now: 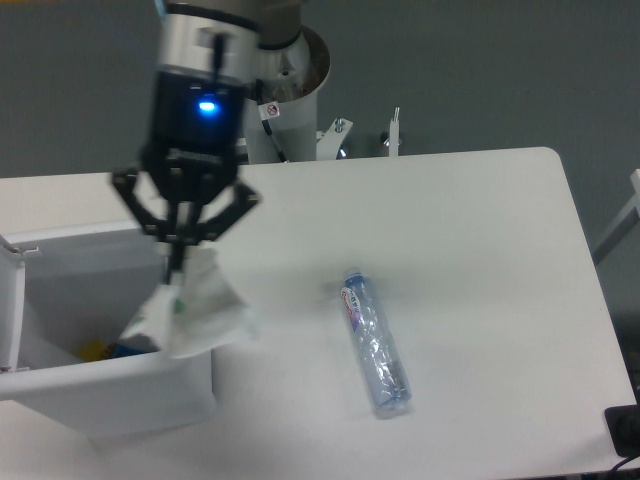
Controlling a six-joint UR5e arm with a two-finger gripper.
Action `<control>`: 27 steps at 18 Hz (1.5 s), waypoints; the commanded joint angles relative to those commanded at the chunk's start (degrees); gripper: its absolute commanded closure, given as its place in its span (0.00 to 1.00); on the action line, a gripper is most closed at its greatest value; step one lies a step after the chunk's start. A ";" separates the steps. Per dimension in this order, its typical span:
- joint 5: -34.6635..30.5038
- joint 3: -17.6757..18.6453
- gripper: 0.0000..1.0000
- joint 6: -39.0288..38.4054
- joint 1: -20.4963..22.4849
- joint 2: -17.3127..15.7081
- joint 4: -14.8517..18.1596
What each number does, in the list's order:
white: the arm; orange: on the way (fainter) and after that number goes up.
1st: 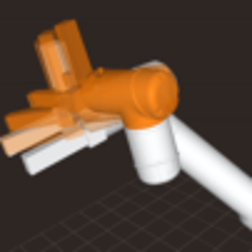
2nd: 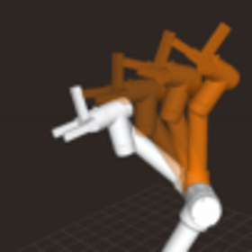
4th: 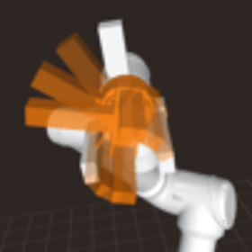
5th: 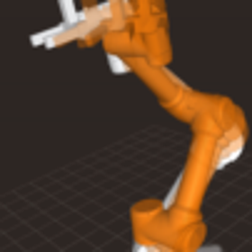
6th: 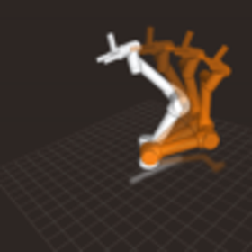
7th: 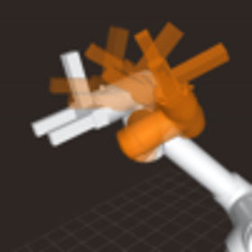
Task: Place the trash in the trash can
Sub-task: 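Open the gripper to drop the paper into the bin, then move the open gripper over the clear plastic bottle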
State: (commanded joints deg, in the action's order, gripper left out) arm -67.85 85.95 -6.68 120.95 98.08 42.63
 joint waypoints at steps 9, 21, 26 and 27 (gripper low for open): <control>-6.15 2.39 0.02 0.89 -2.03 -0.43 0.09; -6.32 2.12 0.00 -3.34 19.49 2.45 0.17; -6.33 2.73 0.00 7.10 22.75 5.97 0.70; -6.42 5.17 0.00 11.30 23.36 6.33 0.70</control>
State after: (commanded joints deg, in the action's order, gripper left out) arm -74.27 91.12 4.62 144.31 104.41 43.33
